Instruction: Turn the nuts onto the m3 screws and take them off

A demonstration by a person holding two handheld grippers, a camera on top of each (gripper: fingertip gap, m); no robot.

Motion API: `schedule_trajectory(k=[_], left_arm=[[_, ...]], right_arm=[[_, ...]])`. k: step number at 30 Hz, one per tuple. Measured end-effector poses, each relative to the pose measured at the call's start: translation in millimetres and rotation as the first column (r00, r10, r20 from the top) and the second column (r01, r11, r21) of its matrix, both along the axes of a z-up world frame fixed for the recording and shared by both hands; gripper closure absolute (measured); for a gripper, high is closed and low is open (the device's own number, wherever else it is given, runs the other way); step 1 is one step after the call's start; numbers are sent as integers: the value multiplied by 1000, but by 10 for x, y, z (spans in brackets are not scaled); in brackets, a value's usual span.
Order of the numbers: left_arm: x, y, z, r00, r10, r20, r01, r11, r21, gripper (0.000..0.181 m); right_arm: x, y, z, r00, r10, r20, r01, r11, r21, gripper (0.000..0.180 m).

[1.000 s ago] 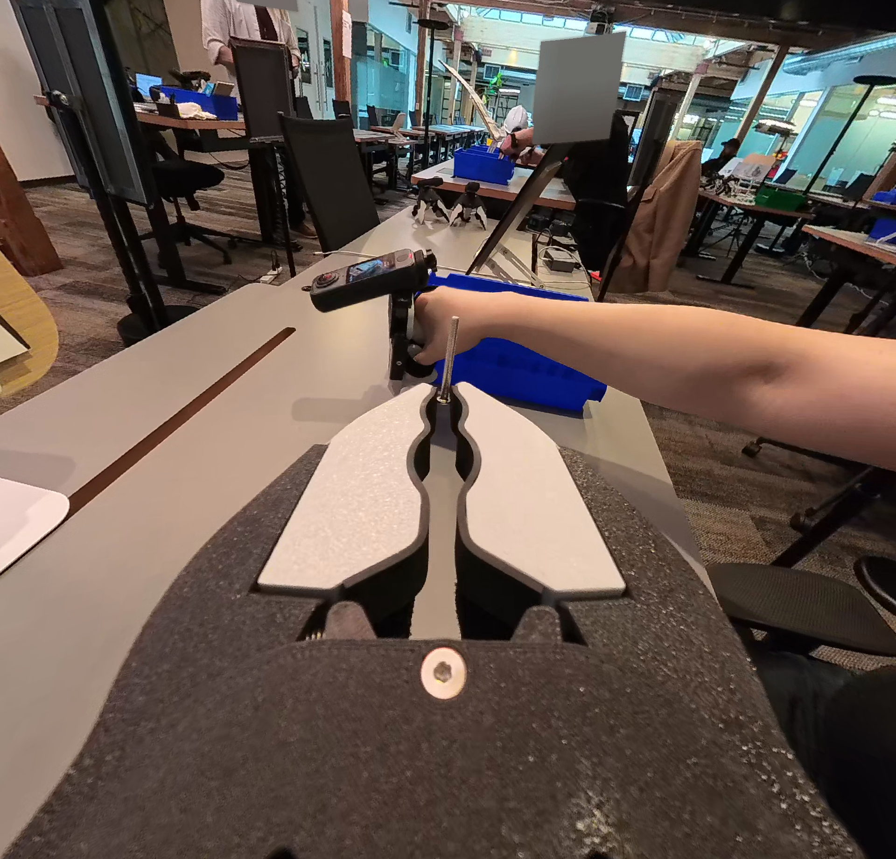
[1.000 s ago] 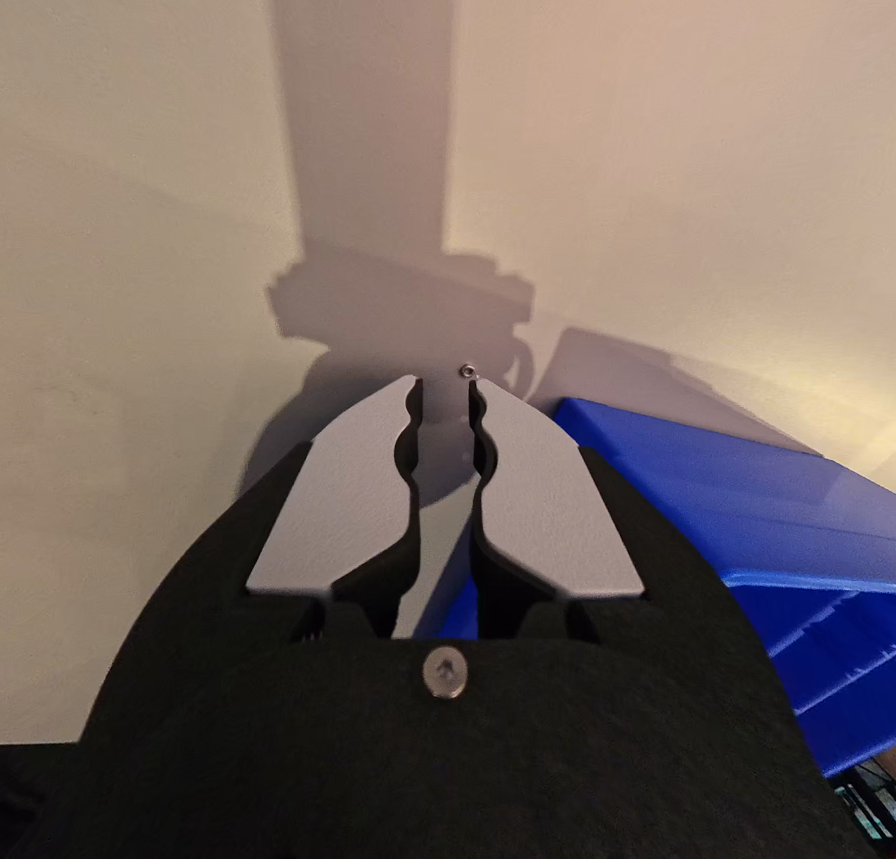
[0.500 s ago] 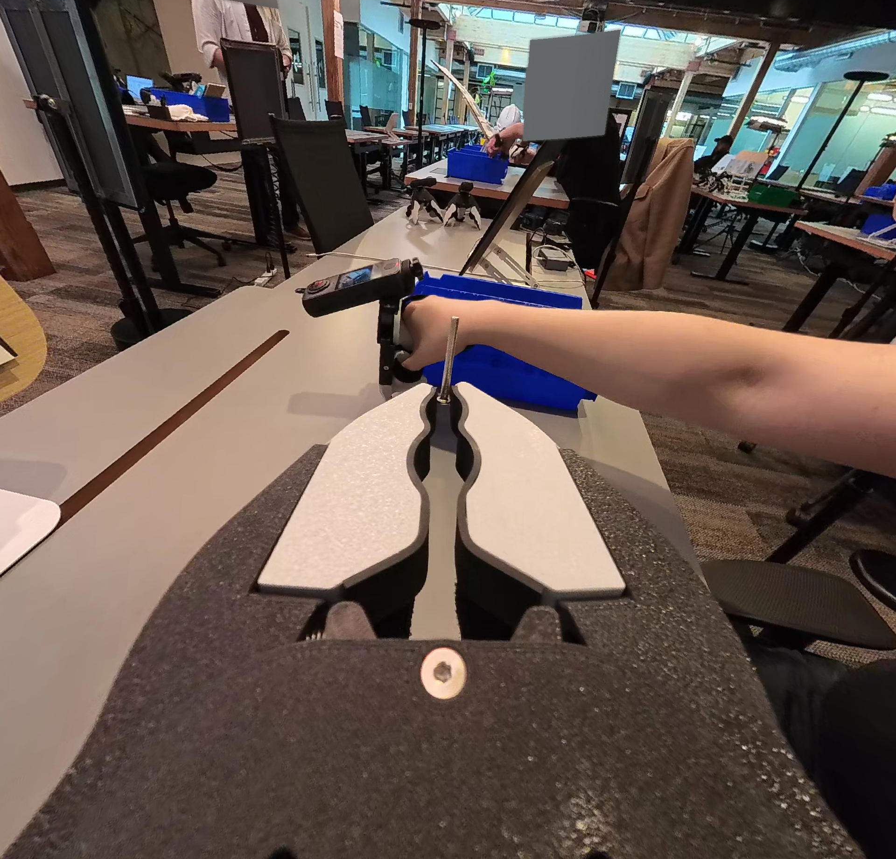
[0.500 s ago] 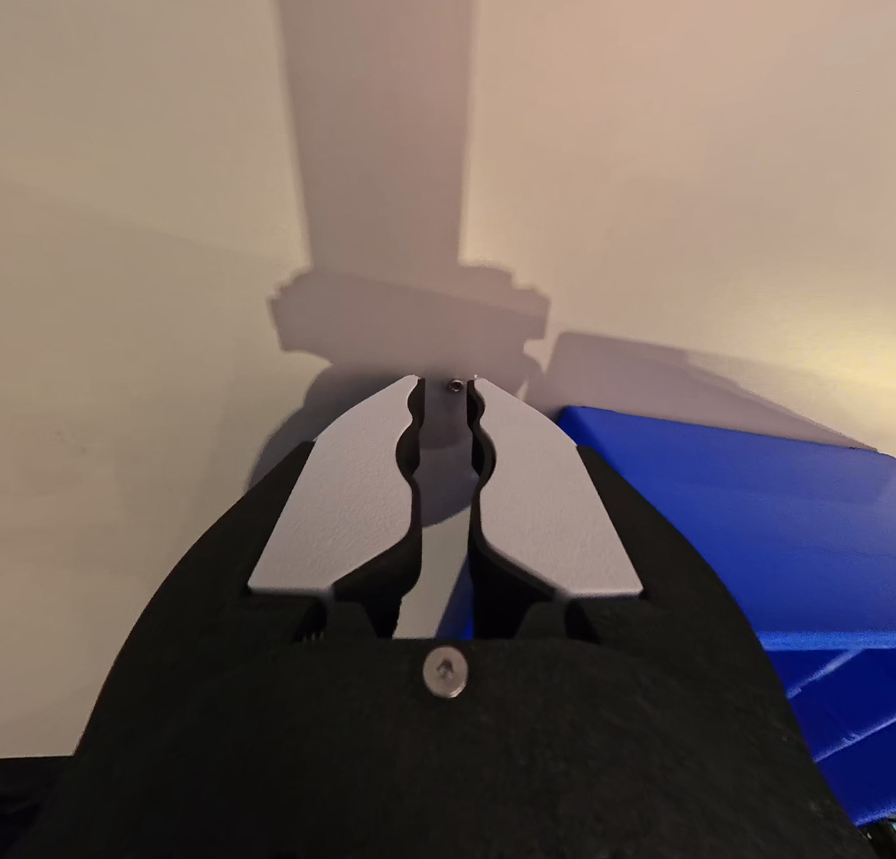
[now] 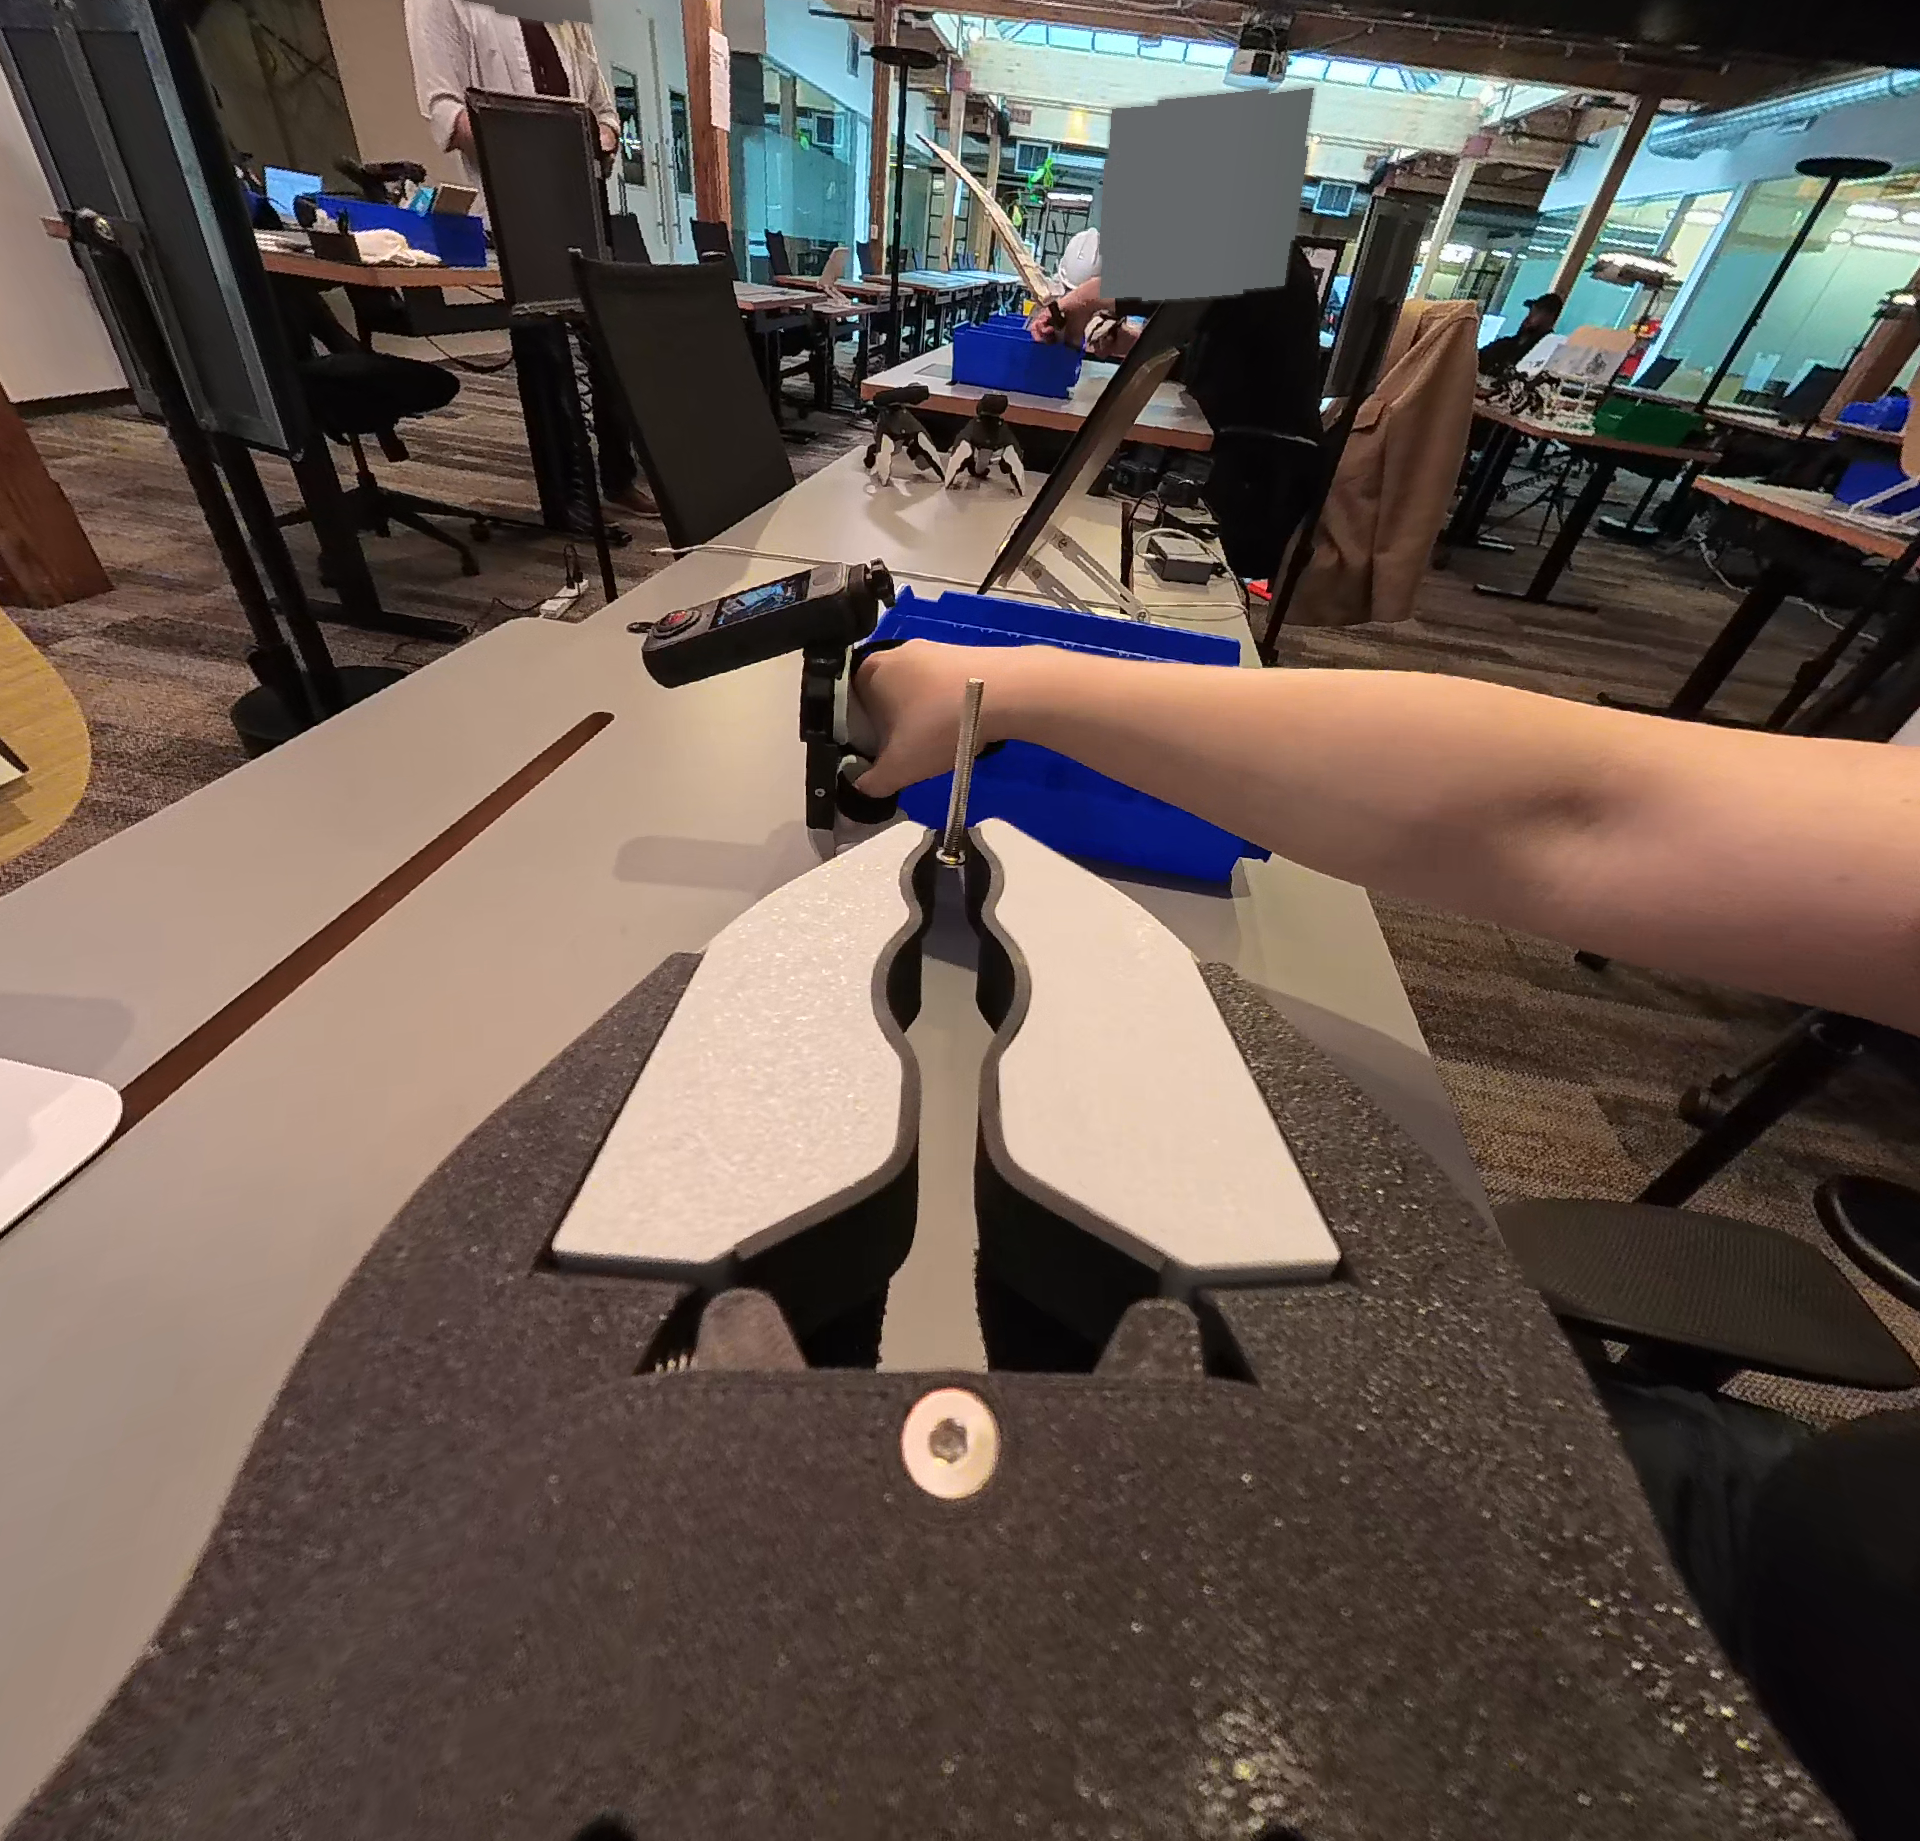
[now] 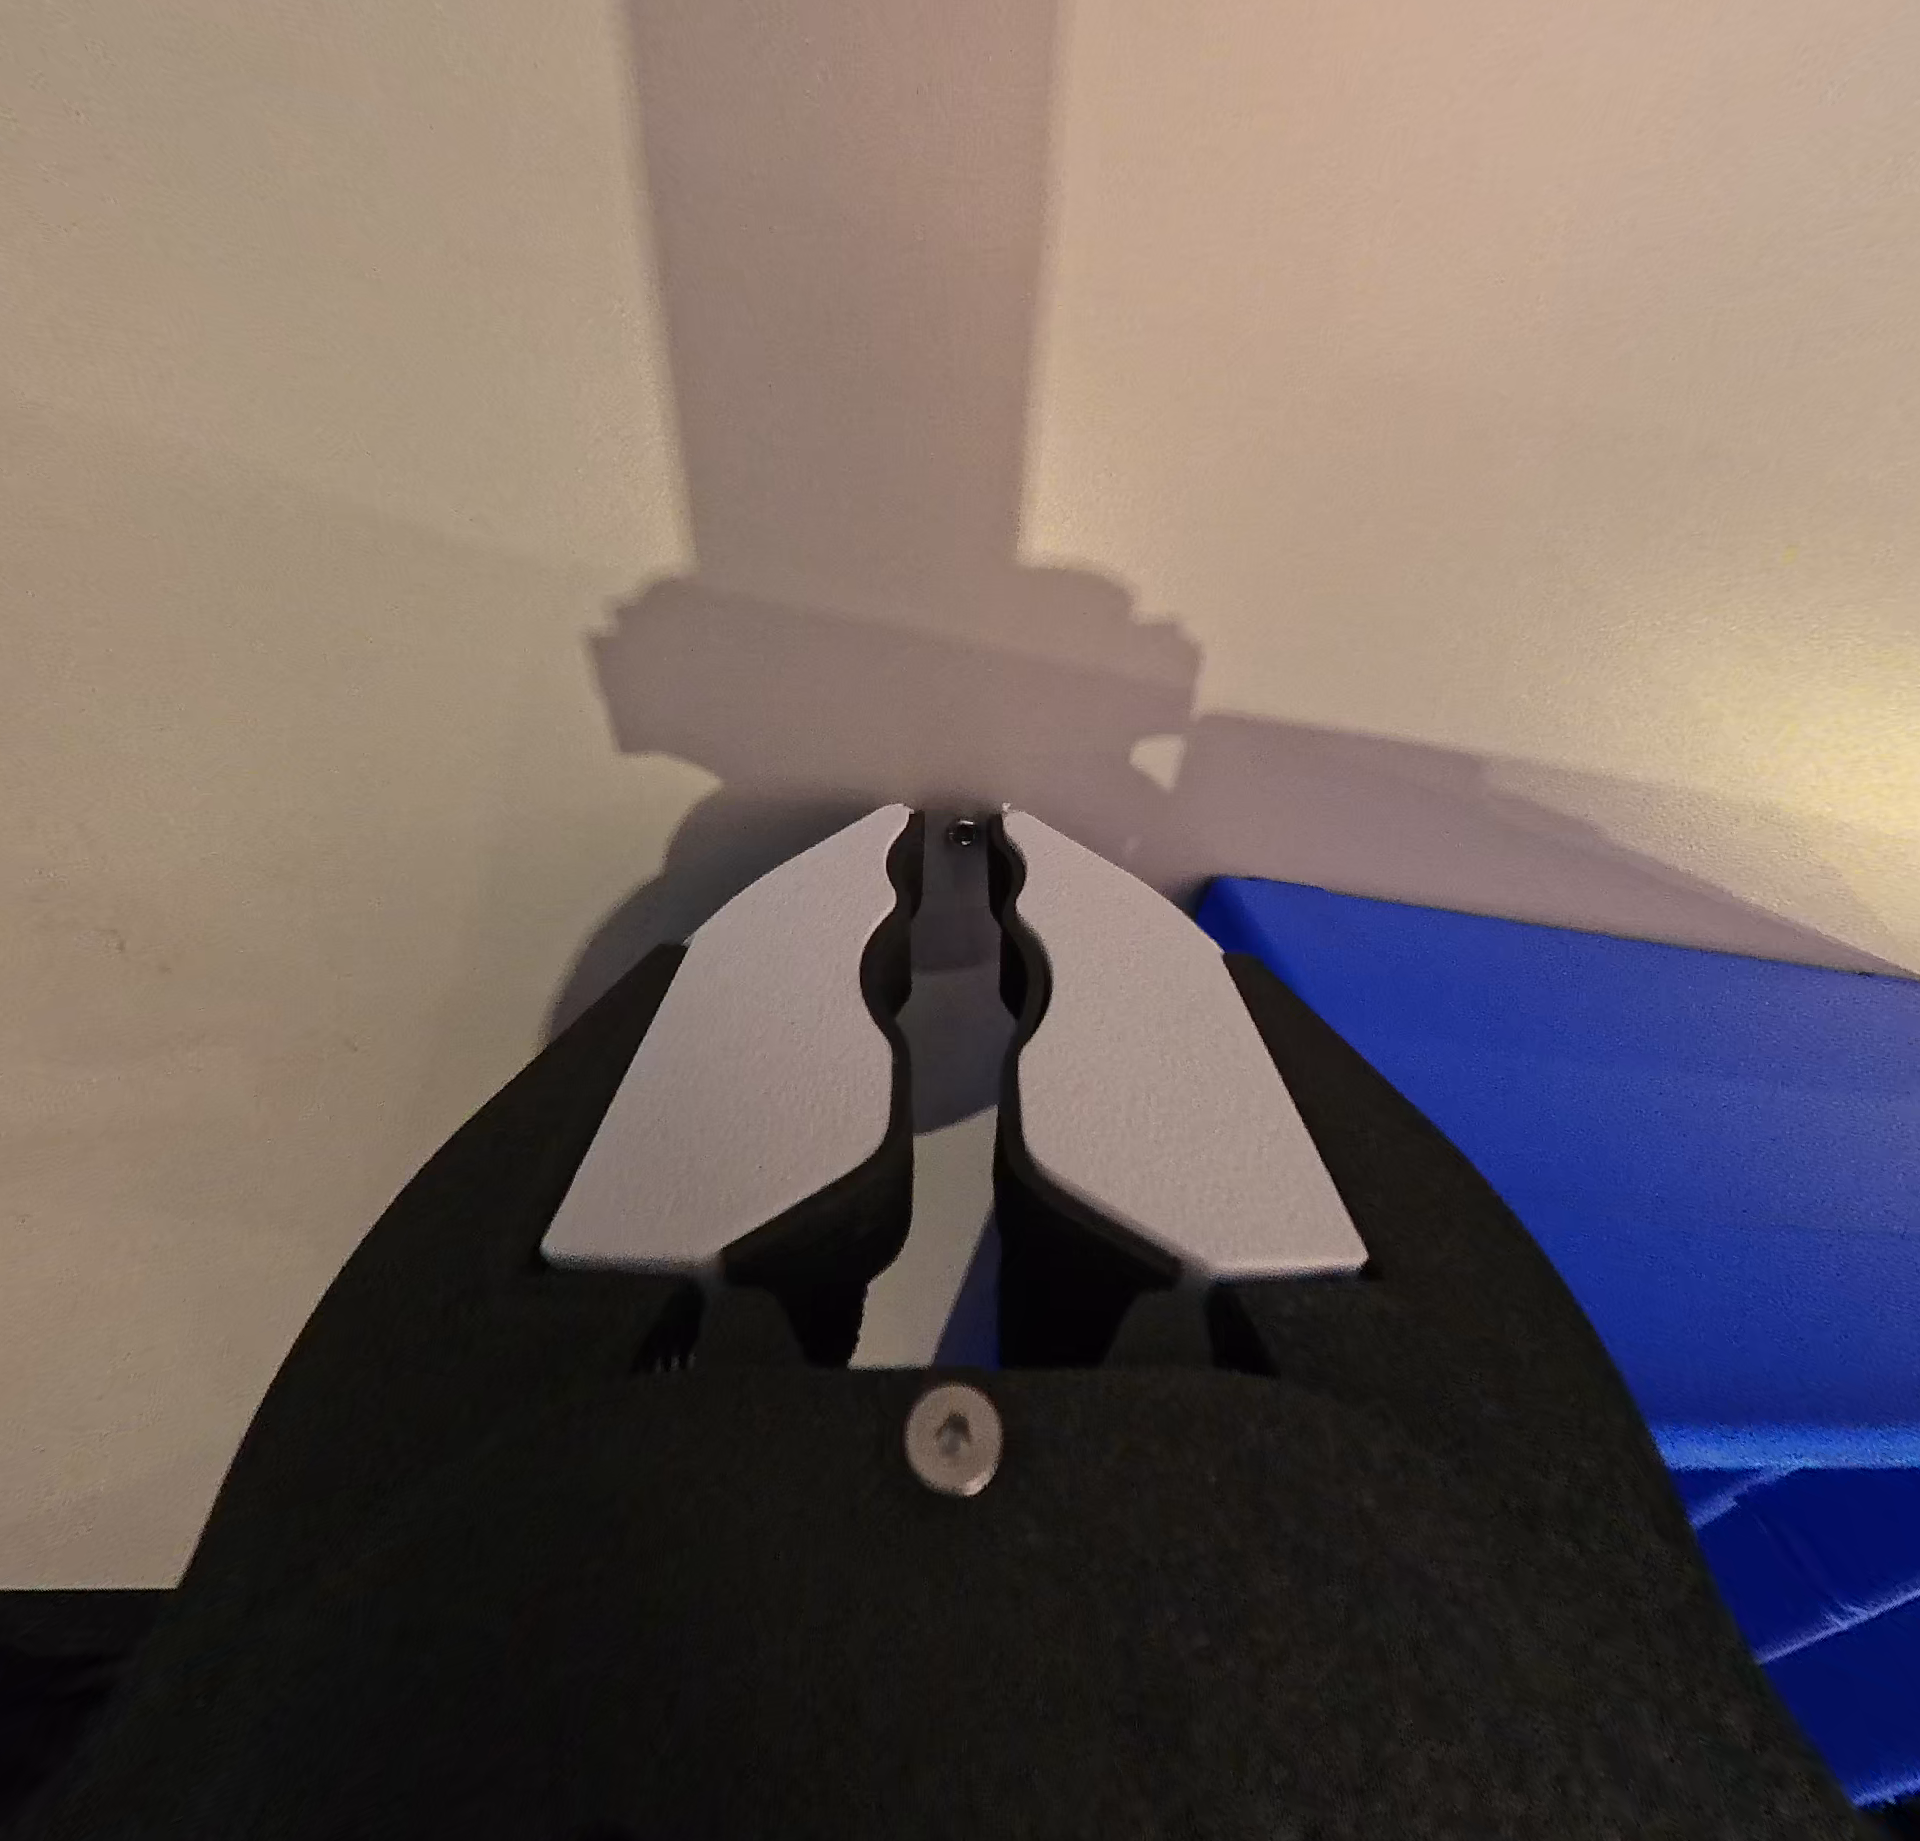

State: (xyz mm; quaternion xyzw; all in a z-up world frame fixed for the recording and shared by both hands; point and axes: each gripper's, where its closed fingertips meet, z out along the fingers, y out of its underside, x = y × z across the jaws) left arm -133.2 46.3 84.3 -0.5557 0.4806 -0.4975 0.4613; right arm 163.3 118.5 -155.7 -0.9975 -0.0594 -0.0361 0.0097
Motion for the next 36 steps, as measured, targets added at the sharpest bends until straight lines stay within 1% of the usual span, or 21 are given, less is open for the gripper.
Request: schedule_trajectory(k=[6,10,17,23,25,27,29,30,32,33,34,36], left_arm=[[-3,-13,12,1000,-4,2,4,1000,2,177],[-9,-25,25,1000,-4,4,4,1000,6,176],[-12,-28,32,1000,-5,7,5,1000,6,177],[-20,3,9,1000,3,2,-3,1000,3,176],[-28,44,-22,1000,15,-8,-15,1000,5,176],[-39,95,-74,999,29,-30,-29,1000,10,177],[-57,141,-136,998,32,-54,-32,999,11,176],[-69,164,-173,997,31,-68,-30,1000,9,176],[-102,215,-246,995,30,-99,-31,1000,-4,177],[-120,232,-279,993,26,-114,-27,1000,-7,177],[-140,250,-310,991,25,-130,-26,1000,-8,177],[-179,281,-366,986,30,-167,-31,1000,-6,176]], right_arm=[[-4,-13,-7,999,-14,-29,14,1000,-14,169],[-26,-19,-13,998,-16,-63,15,1000,-17,174],[-28,-41,-17,998,-9,-69,7,1000,-30,174],[-101,-97,4,996,42,-77,-45,998,-50,174],[-198,-59,88,992,76,-102,-77,997,-5,174],[-378,13,236,979,128,-160,-117,990,80,174],[-681,82,455,938,215,-273,-161,965,206,174],[-865,102,594,901,265,-343,-173,946,275,175],[-1277,82,932,781,400,-480,-195,886,421,175],[-1464,44,1110,709,473,-522,-205,847,490,175],[-1622,-2,1274,646,541,-539,-212,805,554,174],[-1876,-92,1563,540,660,-523,-221,710,669,175]])
